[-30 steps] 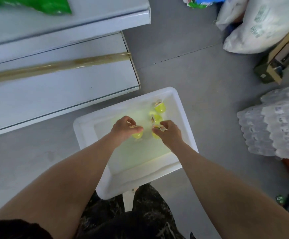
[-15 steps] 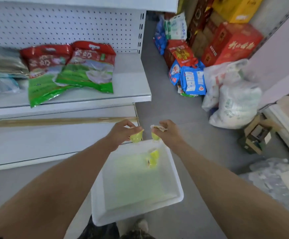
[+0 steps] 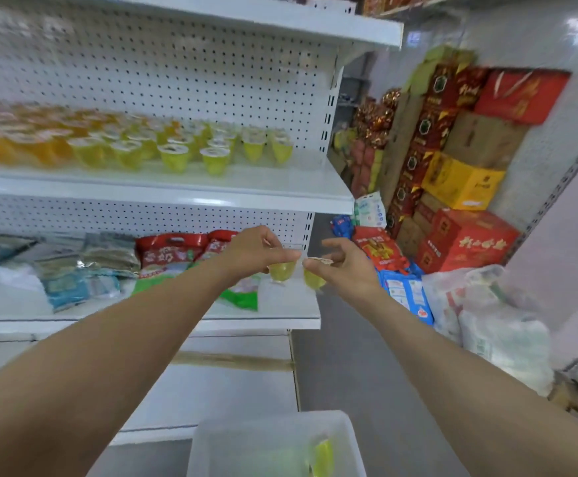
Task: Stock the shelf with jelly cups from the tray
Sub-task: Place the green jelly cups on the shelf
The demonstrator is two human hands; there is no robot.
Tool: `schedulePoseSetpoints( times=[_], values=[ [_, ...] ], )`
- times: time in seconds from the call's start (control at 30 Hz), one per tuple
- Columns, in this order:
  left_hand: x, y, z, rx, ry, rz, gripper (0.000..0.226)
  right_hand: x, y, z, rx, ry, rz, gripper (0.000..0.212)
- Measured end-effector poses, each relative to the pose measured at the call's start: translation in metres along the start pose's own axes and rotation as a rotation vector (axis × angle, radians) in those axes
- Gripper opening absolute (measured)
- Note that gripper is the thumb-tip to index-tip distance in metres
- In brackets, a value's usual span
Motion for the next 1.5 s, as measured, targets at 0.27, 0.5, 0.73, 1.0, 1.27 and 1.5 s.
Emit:
schedulePoseSetpoints(
  times=[0.27,0.5,0.73,1.0,1.27,1.5],
  values=[
    [-0.032,0.065,0.079,-0.133,0.057,-0.073,0.053,-0.063,-0.097,0.014,-0.033,0.042,0.133,0.057],
    [-0.094,0.093,0.132,-0.417,0.123,-0.101,0.054,-0.122,-0.137,0.014,0.017,0.061,0.163,0.059],
    [-0.161,0.100,0.153,-0.571,0.135,-0.102,0.065,-0.186,-0.144,-0.007,0.070,0.074,0.152,0.056],
    [-0.216,0.080,0.152,-0.689,0.089,-0.074,0.074,-0.244,-0.124,-0.042,0.125,0.086,0.098,0.058],
    [-0.232,0.065,0.158,-0.739,0.079,-0.045,0.080,-0.263,-0.114,-0.058,0.158,0.069,0.065,0.055],
    [-0.228,0.061,0.155,-0.717,0.117,-0.046,0.078,-0.263,-0.109,-0.056,0.191,0.077,0.042,0.054]
  ],
)
Point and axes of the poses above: each hand's wrist, its own x-axis away from the middle knuckle, its own z-axis out of the back of the hand, y = z × x, the point moved 7 cm from there along -x, towards the middle knuckle, and after that the axes turned 9 degrees about -x, right-handed, at the moved point
